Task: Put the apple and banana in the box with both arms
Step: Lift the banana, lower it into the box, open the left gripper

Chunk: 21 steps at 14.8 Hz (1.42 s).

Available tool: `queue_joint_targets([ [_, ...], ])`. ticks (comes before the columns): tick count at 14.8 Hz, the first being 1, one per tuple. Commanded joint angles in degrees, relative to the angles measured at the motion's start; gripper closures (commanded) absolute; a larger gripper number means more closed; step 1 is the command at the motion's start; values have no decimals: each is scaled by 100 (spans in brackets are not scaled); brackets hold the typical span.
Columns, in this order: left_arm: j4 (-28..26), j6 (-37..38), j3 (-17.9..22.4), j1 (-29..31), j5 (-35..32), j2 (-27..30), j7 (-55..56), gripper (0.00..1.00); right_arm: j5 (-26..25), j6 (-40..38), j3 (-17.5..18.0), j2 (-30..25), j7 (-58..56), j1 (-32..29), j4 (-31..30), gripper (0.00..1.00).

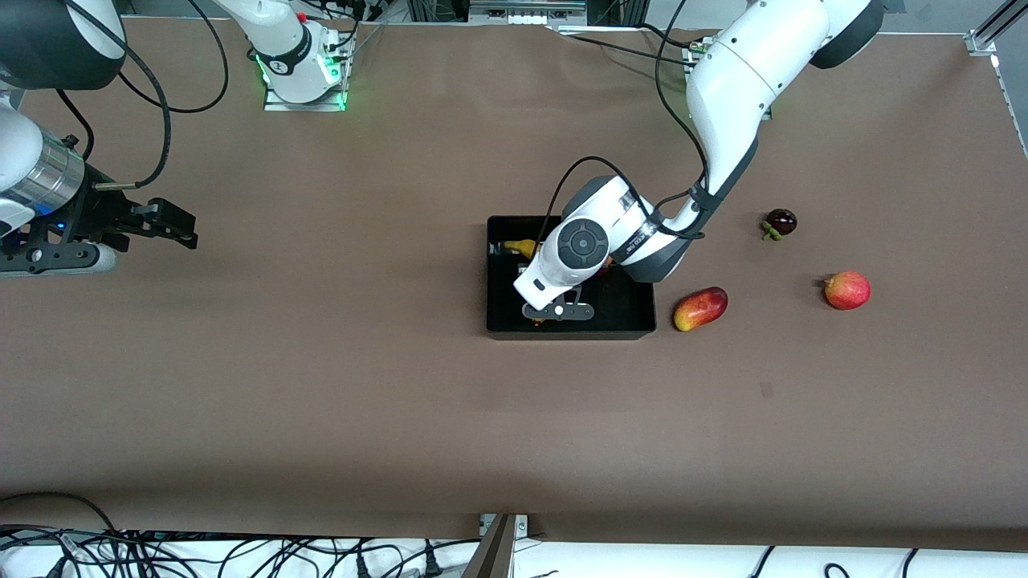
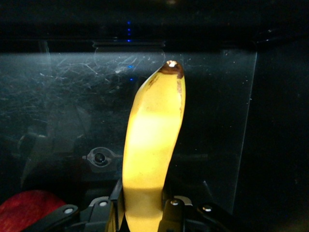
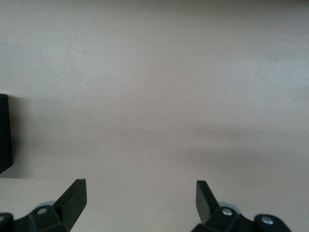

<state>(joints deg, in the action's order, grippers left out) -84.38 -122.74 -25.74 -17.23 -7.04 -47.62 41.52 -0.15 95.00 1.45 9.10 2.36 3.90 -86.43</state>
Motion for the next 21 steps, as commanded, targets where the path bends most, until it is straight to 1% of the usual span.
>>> queue_joint_targets([
  [1, 106, 49, 52, -79, -122, 7, 93, 87, -47, -8, 4, -75, -8, 6, -76, 0],
  [9, 106, 66, 52, -79, -122, 16, 93, 87, -46, 1, 4, -75, -8, 6, -76, 0],
  [10, 106, 66, 52, -79, -122, 16, 93, 82, -46, 1, 4, -75, -8, 6, -76, 0],
  [11, 106, 75, 52, -79, -122, 25, 119, 26, -46, 1, 4, -75, -8, 6, -76, 0],
  [12, 106, 84, 52, -79, -122, 25, 128, 0, -46, 1, 4, -75, -8, 6, -76, 0],
  [14, 123, 232, 52, -62, -122, 164, 146, 0, -55, 1, 4, -75, -8, 6, -76, 0],
  [15, 202, 555, 52, -9, -122, 322, 146, 0, -47, 1, 4, -75, -8, 6, -76, 0],
  [17, 316, 1057, 61, 192, -122, 866, 120, 0, -47, 1, 13, -75, -8, 6, -76, 0],
  [20, 317, 1760, 43, 658, -131, 1710, 23, 0, -55, 1, 13, -75, -8, 6, -76, 0],
  [21, 325, 2024, 26, 799, -131, 1921, -194, 0, -55, 10, 4, -75, -8, 6, -76, 0],
])
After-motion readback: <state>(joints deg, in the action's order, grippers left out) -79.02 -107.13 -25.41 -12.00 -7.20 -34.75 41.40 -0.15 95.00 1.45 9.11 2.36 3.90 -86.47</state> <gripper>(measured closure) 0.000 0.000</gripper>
